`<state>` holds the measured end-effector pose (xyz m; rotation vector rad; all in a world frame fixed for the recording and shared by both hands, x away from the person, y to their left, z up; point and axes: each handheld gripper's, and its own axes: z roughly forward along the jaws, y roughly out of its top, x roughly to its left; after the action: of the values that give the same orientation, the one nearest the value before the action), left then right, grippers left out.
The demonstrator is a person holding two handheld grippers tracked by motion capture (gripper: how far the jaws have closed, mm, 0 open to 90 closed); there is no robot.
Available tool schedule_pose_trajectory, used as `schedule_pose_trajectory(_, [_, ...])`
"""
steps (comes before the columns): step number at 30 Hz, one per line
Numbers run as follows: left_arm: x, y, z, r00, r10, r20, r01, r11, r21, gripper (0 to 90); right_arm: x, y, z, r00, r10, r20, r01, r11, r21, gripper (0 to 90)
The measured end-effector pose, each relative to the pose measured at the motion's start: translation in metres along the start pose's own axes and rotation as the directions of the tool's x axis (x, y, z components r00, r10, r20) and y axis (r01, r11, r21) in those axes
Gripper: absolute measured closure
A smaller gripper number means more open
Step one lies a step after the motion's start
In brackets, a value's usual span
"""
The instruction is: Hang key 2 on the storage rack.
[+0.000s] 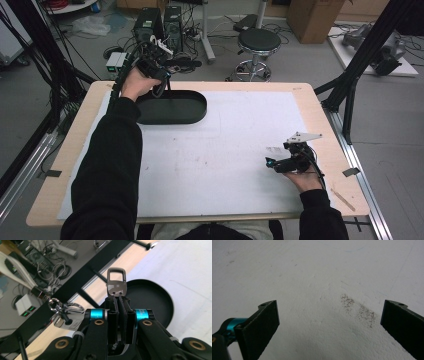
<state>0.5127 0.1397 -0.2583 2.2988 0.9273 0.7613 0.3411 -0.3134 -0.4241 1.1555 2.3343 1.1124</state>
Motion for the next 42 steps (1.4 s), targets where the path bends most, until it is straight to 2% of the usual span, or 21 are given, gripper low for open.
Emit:
schedule_pose_trajectory(3, [0.001, -0.001, 0.002, 0.9999, -0.005, -0.013, 0.005, 0.9997, 0.024, 85.7, 0.000, 0.000, -0.001, 1.0000, 0.001, 0.002, -0.001, 1.000, -0.005, 1.0])
schedule_pose_trajectory(11, [0.000, -0.005, 0.013, 0.9992, -0.018, -0.037, 0.020, 0.9991, 0.037, 85.6, -0.001, -0.001, -0.001, 1.0000, 0.004, 0.003, -0.004, 1.000, -0.002, 1.0])
schedule_pose_trajectory(15, [0.000, -0.007, 0.020, 0.9979, -0.041, -0.050, 0.042, 0.9990, 0.017, 85.5, -0.001, -0.001, -0.001, 1.0000, 0.003, 0.002, -0.003, 1.000, -0.003, 1.0])
schedule_pose_trajectory(19, [0.000, -0.006, 0.023, 0.9969, -0.048, -0.063, 0.048, 0.9989, -0.005, 85.5, -0.002, -0.001, -0.001, 1.0000, 0.006, 0.001, -0.006, 1.000, 0.001, 1.0])
schedule_pose_trajectory(25, [0.003, -0.008, 0.030, 0.9949, -0.093, -0.039, 0.092, 0.9954, -0.028, 85.1, -0.002, -0.001, 0.000, 1.0000, 0.001, 0.002, -0.001, 1.000, -0.002, 1.0])
schedule_pose_trajectory(28, [0.003, -0.009, 0.031, 0.9963, -0.082, -0.025, 0.081, 0.9959, -0.040, 84.7, -0.002, -0.001, -0.001, 1.0000, 0.006, 0.002, -0.006, 1.000, 0.002, 1.0])
schedule_pose_trajectory(30, [0.003, -0.011, 0.032, 0.9955, -0.093, -0.020, 0.092, 0.9950, -0.040, 83.6, -0.002, -0.002, 0.000, 1.0000, 0.007, 0.002, -0.007, 1.000, 0.002, 1.0])
schedule_pose_trajectory(32, [0.004, -0.013, 0.032, 0.9944, -0.105, -0.012, 0.105, 0.9936, -0.043, 78.4, -0.002, -0.002, -0.001, 1.0000, 0.006, 0.001, -0.006, 1.000, 0.002, 1.0])
schedule_pose_trajectory(34, [0.005, -0.015, 0.031, 0.9892, -0.140, 0.043, 0.142, 0.9892, -0.037, 64.2, -0.002, -0.002, -0.001, 1.0000, 0.008, 0.002, -0.008, 1.000, 0.001, 1.0])
schedule_pose_trajectory(35, [0.004, -0.015, 0.030, 0.9858, -0.153, 0.070, 0.154, 0.9881, -0.011, 59.7, -0.001, -0.002, -0.001, 1.0000, 0.008, 0.001, -0.008, 1.000, 0.002, 1.0])
schedule_pose_trajectory(36, [0.003, -0.016, 0.028, 0.9850, -0.153, 0.079, 0.154, 0.9880, -0.006, 57.2, -0.002, -0.002, -0.001, 1.0000, 0.005, 0.003, -0.005, 1.000, -0.002, 1.0])
schedule_pose_trajectory(37, [0.002, -0.018, 0.027, 0.9831, -0.155, 0.098, 0.157, 0.9876, -0.010, 54.3, -0.002, -0.002, -0.001, 1.0000, 0.007, 0.002, -0.007, 1.000, -0.006, 1.0])
schedule_pose_trajectory(39, [0.000, -0.023, 0.022, 0.9734, -0.176, 0.147, 0.183, 0.9824, -0.038, 48.3, -0.002, -0.002, -0.002, 0.9999, 0.011, 0.002, -0.011, 1.000, -0.006, 1.0])
schedule_pose_trajectory(41, [0.001, -0.028, 0.019, 0.9665, -0.185, 0.178, 0.197, 0.9791, -0.052, 40.4, -0.002, -0.002, -0.002, 0.9999, 0.011, 0.002, -0.011, 1.000, -0.008, 1.0])
schedule_pose_trajectory(42, [0.002, -0.030, 0.018, 0.9661, -0.185, 0.181, 0.196, 0.9792, -0.050, 35.8, -0.002, -0.002, -0.002, 1.0000, 0.008, 0.002, -0.008, 1.000, -0.009, 1.0])
